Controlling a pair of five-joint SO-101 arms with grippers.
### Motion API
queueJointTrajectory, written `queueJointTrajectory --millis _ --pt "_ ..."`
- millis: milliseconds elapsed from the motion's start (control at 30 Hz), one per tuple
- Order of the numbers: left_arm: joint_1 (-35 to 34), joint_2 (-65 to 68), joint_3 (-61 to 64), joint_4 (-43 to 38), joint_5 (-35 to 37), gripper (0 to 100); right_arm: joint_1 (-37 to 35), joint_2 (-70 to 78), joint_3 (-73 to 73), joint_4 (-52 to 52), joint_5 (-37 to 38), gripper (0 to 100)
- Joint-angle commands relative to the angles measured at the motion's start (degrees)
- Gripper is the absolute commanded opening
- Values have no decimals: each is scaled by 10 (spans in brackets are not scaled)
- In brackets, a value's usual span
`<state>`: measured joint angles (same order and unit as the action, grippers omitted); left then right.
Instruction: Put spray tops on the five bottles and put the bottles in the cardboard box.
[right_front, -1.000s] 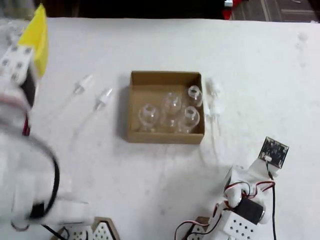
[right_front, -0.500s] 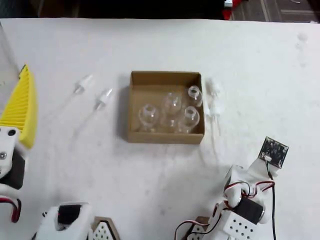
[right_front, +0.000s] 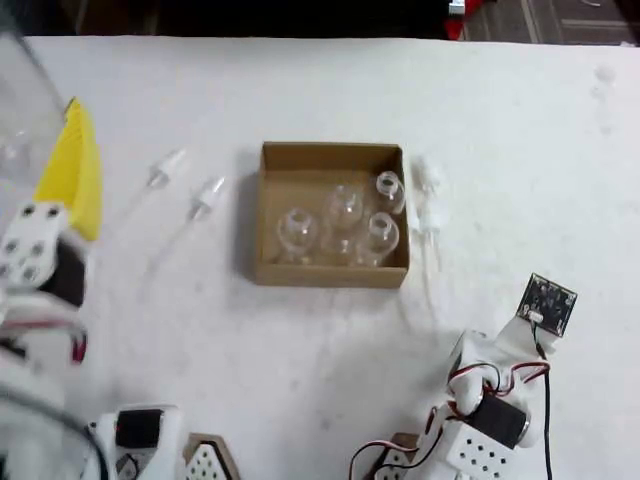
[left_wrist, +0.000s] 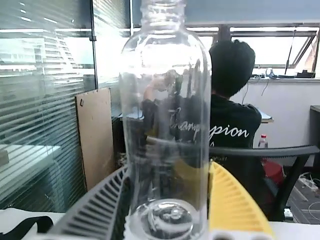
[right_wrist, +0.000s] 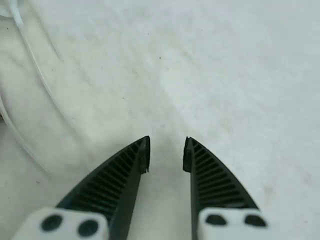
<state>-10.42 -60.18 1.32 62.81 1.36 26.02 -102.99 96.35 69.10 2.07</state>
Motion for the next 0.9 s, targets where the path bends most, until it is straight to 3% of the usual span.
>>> queueJointTrajectory --millis 0,267,500,633,767,867 --pt "58 -54 175 -109 6 109 -3 -1 5 -10 7 94" --pt "185 -194 443 -260 4 108 -7 -2 5 -35 7 91" --pt "238 -393 698 -366 -81 103 -7 -3 4 -245 3 91" --pt "242 -457 811 -452 -79 18 -23 -3 4 -367 7 94" --pt "233 -436 879 -521 -3 23 -39 -3 4 -391 32 94" --pt "227 -442 917 -546 68 24 -44 -3 4 -388 145 94"
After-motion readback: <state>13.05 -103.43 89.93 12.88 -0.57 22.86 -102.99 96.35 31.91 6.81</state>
